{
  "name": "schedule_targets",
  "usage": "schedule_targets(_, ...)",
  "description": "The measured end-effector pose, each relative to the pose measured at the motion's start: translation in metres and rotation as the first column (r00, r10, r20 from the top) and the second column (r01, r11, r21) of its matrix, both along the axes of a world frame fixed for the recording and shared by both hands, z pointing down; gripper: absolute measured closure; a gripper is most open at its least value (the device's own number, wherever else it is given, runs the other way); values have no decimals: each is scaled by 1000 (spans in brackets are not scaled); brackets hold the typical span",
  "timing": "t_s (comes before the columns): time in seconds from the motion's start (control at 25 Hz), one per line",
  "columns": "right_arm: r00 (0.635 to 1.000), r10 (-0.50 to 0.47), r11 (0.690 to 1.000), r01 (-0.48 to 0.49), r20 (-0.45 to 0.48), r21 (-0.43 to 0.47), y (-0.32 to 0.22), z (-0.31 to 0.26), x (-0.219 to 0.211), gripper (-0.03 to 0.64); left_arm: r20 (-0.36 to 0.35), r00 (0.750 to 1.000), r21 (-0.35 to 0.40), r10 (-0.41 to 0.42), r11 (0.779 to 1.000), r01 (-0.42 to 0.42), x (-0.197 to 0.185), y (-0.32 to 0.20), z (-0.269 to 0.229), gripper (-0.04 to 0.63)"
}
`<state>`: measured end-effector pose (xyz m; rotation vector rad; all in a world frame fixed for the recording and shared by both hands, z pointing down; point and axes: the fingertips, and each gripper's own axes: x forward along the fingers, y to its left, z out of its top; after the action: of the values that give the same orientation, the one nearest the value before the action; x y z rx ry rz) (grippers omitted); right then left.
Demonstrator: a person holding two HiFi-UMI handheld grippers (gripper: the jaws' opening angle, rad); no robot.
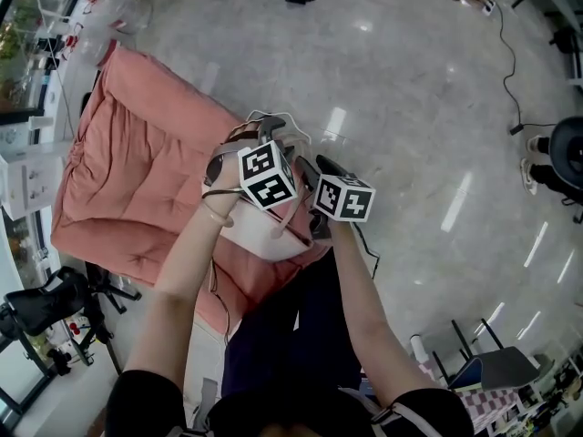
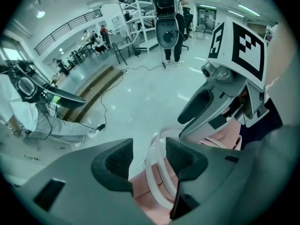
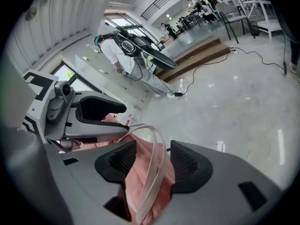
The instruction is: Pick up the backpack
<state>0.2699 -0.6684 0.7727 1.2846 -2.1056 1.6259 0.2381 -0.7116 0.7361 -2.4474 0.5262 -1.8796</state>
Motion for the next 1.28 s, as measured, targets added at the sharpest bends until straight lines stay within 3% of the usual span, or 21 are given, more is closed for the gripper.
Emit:
schedule_targets(0.28, 998, -55, 998, 56, 26, -37, -7, 13, -13, 394, 148, 975, -144, 163, 979, -142, -6, 1, 27, 368)
schedule_targets(0.44, 992, -94, 994, 99, 84, -52, -7, 23, -23, 394, 169, 969, -252, 181, 958, -135, -18, 7, 42, 370)
schedule_targets(0.6, 984, -100, 989, 113, 146, -90, -10, 34, -26, 394, 169, 973, -294, 154, 951, -100, -21, 5, 50, 371)
schedule_targets(0.72, 968, -125, 976, 159, 217, -149, -11, 45, -36, 394, 206, 968, -324, 147, 943, -75, -25, 5, 56, 371)
schedule_targets(0.8, 966, -146, 969, 183, 215, -165, -11, 50, -40, 406, 232, 961, -330, 154, 941, -71, -28, 5, 60, 376)
schedule_targets(0.92, 984, -143, 978, 157, 110, -136, -14, 54, -32, 555, 241, 955, -310, 173, 946, -93, -29, 3, 62, 432)
schedule_targets(1.12, 993, -53, 998, 54, -103, 8, -16, 41, -13, 572, 209, 961, -212, 181, 968, -136, -28, 2, 53, 506)
schedule_targets(1.28, 931, 1, 986, 61, -366, 157, -13, 14, 1, 572, 191, 966, -63, 176, 984, -167, -25, 1, 40, 531)
